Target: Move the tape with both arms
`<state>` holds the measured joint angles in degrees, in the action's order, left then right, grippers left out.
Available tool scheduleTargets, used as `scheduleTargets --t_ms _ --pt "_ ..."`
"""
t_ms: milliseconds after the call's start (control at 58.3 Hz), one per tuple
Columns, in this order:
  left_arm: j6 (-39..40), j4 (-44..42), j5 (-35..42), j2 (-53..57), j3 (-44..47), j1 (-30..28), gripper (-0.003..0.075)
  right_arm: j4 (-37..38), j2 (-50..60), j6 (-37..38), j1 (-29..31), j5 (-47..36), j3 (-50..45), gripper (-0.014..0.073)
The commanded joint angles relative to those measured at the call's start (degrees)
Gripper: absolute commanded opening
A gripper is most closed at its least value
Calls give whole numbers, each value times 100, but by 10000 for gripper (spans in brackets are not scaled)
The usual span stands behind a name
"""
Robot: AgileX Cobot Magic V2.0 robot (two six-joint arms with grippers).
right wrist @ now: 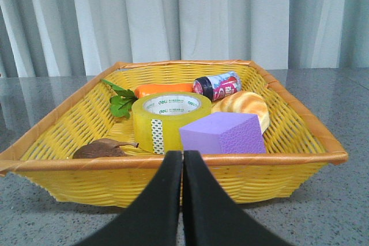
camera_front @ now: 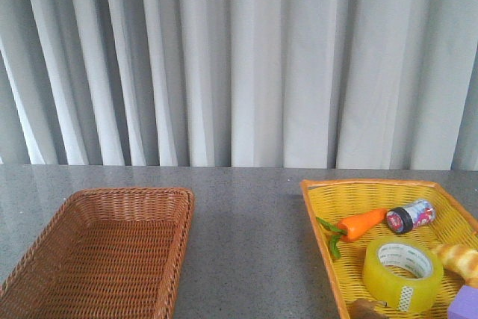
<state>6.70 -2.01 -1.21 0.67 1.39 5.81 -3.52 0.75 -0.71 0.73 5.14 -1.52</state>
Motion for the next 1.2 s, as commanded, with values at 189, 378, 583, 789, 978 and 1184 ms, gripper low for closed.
scheduleTargets --t_ms 189,378,583,789,978,1184 --pt "47 41 437 85 -53 0 -5 28 46 -49 33 -413 -23 -4" --pt "47 41 437 85 -53 0 -5 28 46 -49 33 -413 -23 -4" --pt "47 41 437 85 -53 0 -5 28 46 -49 33 -413 -23 -4" --pt "47 41 437 85 -53 0 -5 28 46 -49 33 -413 -23 -4" --pt "47 41 572 85 -65 0 -6 -24 46 2 33 -514 -23 -4" --pt "12 41 605 77 -527 0 -6 -20 35 222 33 -772 351 -4"
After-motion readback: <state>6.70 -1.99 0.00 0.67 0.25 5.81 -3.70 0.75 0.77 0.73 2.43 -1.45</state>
